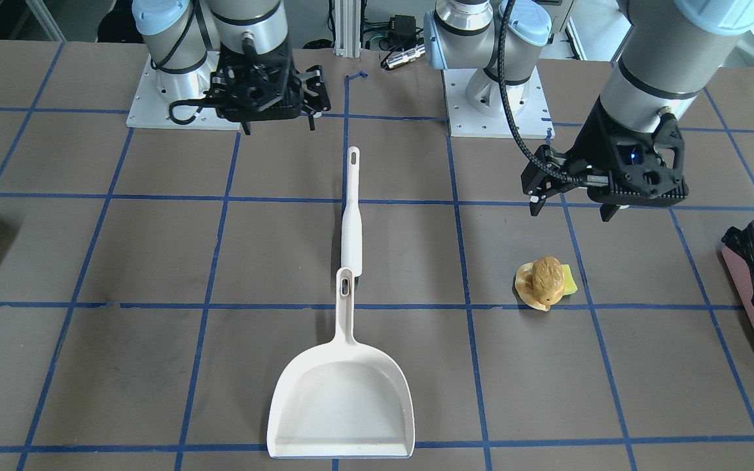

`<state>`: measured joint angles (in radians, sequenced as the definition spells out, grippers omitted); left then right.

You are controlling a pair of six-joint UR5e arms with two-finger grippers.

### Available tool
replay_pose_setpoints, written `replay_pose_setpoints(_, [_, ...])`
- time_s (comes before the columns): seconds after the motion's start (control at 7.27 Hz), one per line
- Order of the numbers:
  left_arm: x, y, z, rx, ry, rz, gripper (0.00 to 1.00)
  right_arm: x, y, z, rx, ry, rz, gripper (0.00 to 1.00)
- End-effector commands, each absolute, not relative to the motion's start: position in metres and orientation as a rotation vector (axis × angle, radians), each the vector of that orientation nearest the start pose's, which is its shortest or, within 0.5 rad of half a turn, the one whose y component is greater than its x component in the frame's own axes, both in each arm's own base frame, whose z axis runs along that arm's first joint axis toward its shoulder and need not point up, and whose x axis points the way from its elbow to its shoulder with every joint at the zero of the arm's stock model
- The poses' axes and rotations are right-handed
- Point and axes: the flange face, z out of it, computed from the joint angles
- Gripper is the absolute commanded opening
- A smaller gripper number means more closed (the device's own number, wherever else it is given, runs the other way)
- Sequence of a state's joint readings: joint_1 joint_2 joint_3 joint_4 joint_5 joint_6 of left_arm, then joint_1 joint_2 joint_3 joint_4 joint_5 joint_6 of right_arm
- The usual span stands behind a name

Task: Sweep and dump trash in nearest bin
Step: 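Grasp the white brush handle with the right gripper while left reaches toward dustpan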

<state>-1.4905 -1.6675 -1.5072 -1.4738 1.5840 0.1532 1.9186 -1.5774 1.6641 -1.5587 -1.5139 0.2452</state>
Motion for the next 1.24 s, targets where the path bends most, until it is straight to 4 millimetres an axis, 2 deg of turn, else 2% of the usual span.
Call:
replay_pose_setpoints(0.0, [-0.118, -0.591, 0.459, 0.124, 3.103, -0.071, 1.0, 0.345, -0.351, 0.368, -0.247, 3.122, 0.124, 1.0])
replay_pose_setpoints(0.14, [-0.138, -0.611, 0.448, 0.128, 3.069, -0.096, 1.0, 0.351, -0.334, 0.335, -0.241, 3.125, 0.118, 1.0])
replay_pose_setpoints(0.28, [-0.161, -0.626, 0.43, 0.109, 3.082, -0.094, 1.0, 0.352, -0.319, 0.303, -0.204, 3.124, 0.202, 0.98])
replay_pose_setpoints(0.41, [-0.196, -0.633, 0.407, 0.134, 3.084, -0.098, 1.0, 0.363, -0.304, 0.279, -0.205, 3.123, 0.213, 0.96])
replay_pose_setpoints(0.55, [-0.216, -0.635, 0.389, 0.131, 3.085, -0.07, 1.0, 0.371, -0.299, 0.266, -0.162, 3.128, 0.215, 0.95])
replay_pose_setpoints(0.83, [-0.255, -0.635, 0.367, 0.099, 3.144, -0.065, 1.0, 0.39, -0.294, 0.245, -0.149, 3.128, 0.218, 0.89])
replay_pose_setpoints(1.1, [-0.282, -0.639, 0.336, 0.076, 3.165, -0.049, 1.0, 0.391, -0.295, 0.239, -0.132, 3.138, 0.241, 0.74])
